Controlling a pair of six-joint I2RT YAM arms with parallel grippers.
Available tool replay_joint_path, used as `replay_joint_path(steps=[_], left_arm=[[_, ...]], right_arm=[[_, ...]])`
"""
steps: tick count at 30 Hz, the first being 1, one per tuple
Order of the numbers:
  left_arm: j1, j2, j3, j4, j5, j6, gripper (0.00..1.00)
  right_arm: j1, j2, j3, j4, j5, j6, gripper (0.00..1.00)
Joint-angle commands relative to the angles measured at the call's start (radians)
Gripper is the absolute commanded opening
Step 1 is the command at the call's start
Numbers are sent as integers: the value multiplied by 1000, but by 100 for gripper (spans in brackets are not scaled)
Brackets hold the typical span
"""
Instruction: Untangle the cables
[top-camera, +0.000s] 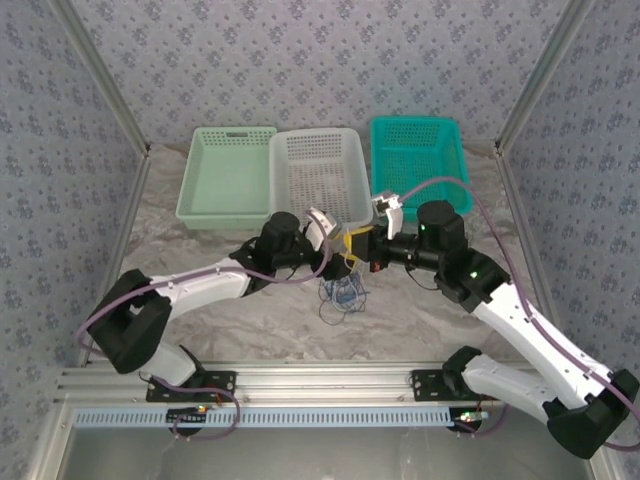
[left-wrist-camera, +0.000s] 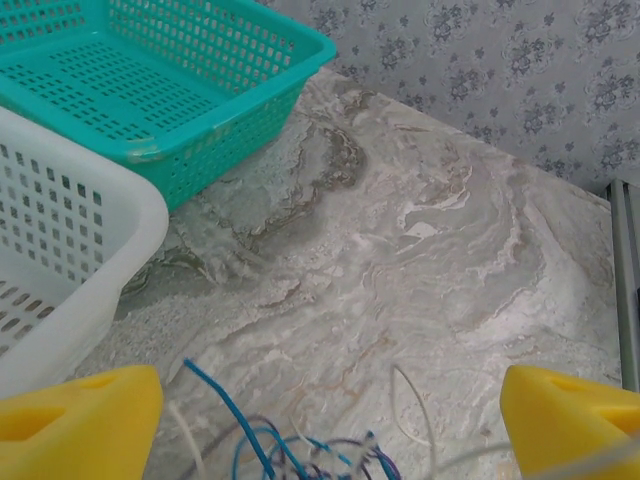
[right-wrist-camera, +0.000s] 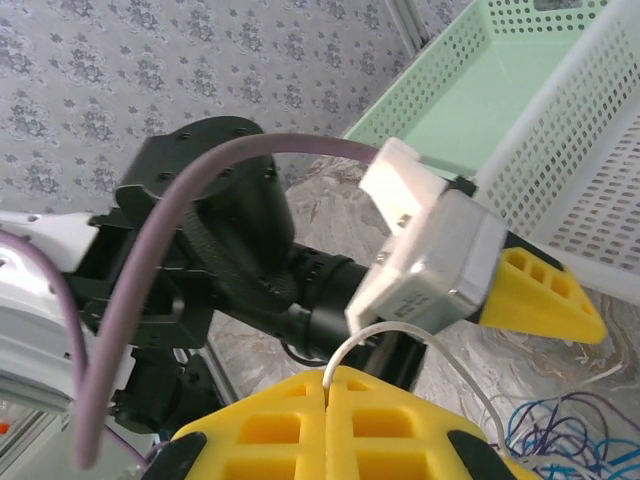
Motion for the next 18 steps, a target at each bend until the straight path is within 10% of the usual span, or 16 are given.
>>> replay_joint_path(steps=[1,18], left_arm=[[-22,39,62,22,-40,-19,86],[-78,184,148,-188,-314,-17,82]], right_arm=[[-6,-25,34,-1,-45,32,0],[-94,-55,338,-204,36,-89,0]])
